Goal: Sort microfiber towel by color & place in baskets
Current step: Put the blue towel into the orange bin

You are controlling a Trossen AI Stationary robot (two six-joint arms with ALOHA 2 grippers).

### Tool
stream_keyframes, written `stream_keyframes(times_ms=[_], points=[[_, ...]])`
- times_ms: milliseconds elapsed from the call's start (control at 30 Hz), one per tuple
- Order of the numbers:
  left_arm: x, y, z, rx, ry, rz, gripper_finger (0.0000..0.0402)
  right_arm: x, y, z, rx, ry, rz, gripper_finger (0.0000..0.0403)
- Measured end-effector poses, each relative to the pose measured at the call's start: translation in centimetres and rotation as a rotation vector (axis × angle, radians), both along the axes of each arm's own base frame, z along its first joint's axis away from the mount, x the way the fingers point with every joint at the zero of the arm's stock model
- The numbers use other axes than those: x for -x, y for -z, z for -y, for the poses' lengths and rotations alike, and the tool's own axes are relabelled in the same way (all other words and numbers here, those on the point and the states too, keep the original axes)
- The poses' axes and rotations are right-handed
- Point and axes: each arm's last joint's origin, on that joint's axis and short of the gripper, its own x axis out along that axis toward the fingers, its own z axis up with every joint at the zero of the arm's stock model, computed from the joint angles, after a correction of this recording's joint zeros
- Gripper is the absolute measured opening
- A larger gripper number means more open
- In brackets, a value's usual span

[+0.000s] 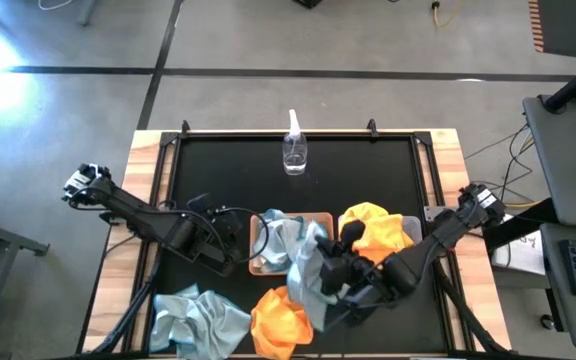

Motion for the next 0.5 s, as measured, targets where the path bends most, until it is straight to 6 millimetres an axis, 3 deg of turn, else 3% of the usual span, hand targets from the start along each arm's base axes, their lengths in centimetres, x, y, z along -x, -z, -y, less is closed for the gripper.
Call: stream_keyframes(times_ms=[167, 500], points=[[0.1, 0.4, 0.0, 0.031, -0.004, -0.019, 0.0113, -1.2, -2.4, 1.7, 0.095, 0.046, 0.02, 0.0009], [0.0, 0.4, 0.1, 0.036, -0.001, -0.012, 0.0113, -2.7, -7.8, 4.9, 0.114, 0.077, 0.049, 0.0009]])
